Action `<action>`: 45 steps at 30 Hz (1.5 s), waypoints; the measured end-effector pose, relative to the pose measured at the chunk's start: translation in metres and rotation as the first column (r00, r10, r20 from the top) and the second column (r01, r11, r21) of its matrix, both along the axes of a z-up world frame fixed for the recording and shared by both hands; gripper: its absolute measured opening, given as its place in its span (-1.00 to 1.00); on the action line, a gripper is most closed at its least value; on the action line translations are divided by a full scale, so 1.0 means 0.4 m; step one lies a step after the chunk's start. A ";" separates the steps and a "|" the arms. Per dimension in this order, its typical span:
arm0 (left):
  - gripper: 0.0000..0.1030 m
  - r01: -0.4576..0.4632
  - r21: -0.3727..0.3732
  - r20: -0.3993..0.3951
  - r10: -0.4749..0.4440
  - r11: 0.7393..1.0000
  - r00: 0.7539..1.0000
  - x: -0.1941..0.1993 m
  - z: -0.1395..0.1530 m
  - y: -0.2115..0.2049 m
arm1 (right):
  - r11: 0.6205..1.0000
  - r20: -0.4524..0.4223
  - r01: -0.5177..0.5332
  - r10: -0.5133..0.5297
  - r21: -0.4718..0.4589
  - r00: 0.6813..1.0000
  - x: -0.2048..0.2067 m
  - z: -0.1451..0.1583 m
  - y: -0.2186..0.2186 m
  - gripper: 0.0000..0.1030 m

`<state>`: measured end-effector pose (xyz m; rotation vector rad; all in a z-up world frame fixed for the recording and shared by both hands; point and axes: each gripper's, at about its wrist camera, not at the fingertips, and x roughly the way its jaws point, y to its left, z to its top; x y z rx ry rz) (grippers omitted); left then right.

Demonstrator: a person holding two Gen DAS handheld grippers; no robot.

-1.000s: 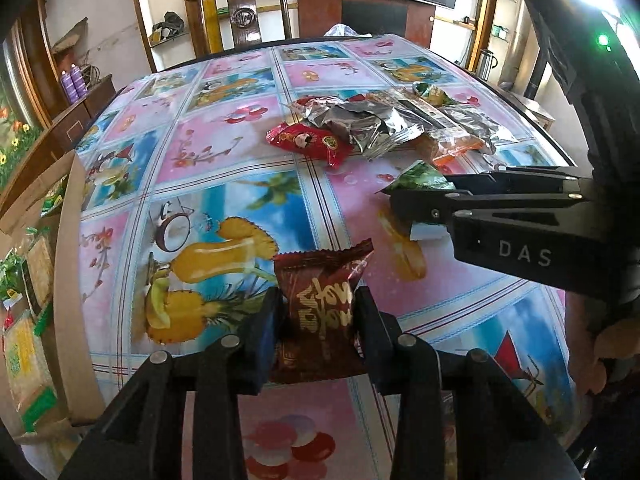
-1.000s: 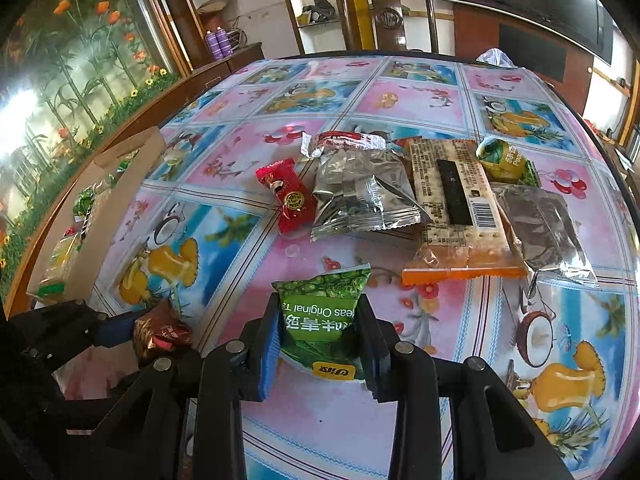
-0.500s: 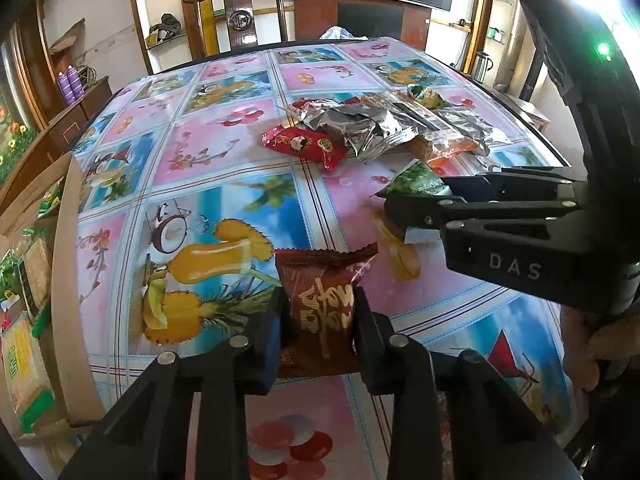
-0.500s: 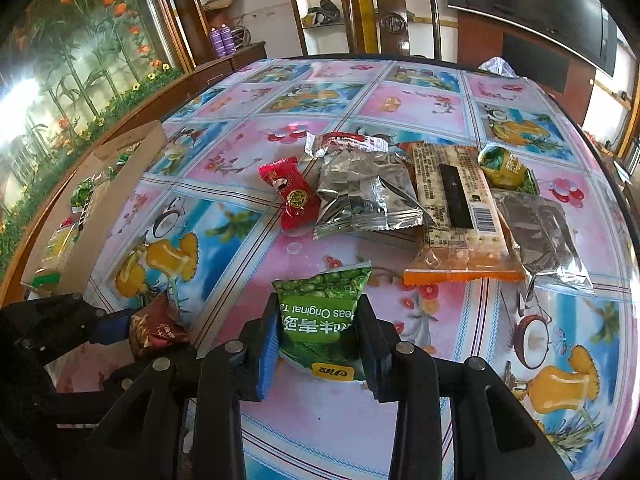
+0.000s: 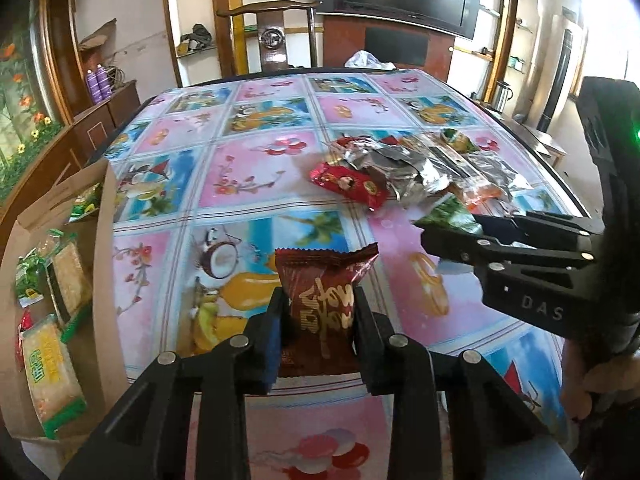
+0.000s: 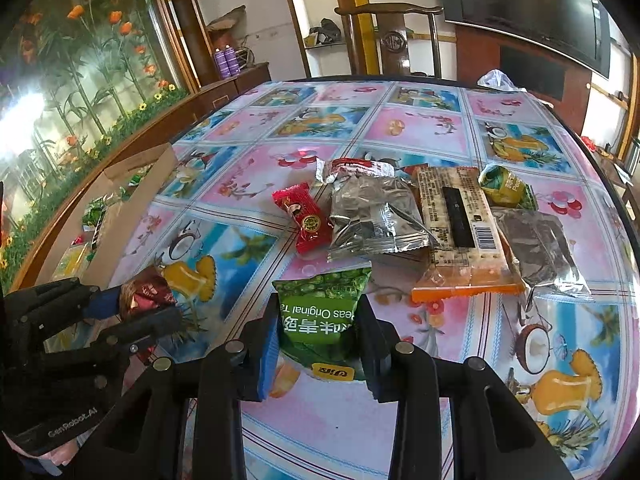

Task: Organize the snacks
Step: 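Lift the brown packet with the left gripper while the right lifts the pea bag, then carry the brown packet and green pea bag over the cardboard box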

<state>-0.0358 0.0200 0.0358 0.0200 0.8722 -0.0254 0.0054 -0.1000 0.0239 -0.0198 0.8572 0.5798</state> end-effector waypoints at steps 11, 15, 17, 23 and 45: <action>-0.42 -0.013 0.005 0.015 0.013 1.000 1.000 -0.001 0.003 0.010 | 0.998 -0.009 0.024 -0.024 0.050 1.000 -0.012 0.006 0.016 -0.27; -0.42 -0.016 0.003 0.023 0.016 1.000 1.000 -0.004 0.010 0.016 | 0.997 -0.023 0.039 -0.038 0.072 0.999 -0.011 0.005 0.012 -0.27; -0.42 -0.016 0.003 0.027 0.016 1.000 1.000 -0.006 0.013 0.019 | 0.996 -0.028 0.040 -0.038 0.080 0.999 -0.012 0.005 0.014 -0.27; -0.42 -0.018 0.003 0.040 0.017 1.000 0.999 -0.013 0.025 0.027 | 0.993 -0.034 0.049 -0.046 0.107 0.998 -0.020 0.009 0.017 -0.27; -0.41 -0.128 -0.074 0.138 0.137 0.989 0.981 -0.070 0.127 0.195 | 0.980 -0.015 -0.002 0.005 0.201 1.000 -0.066 0.047 0.118 -0.26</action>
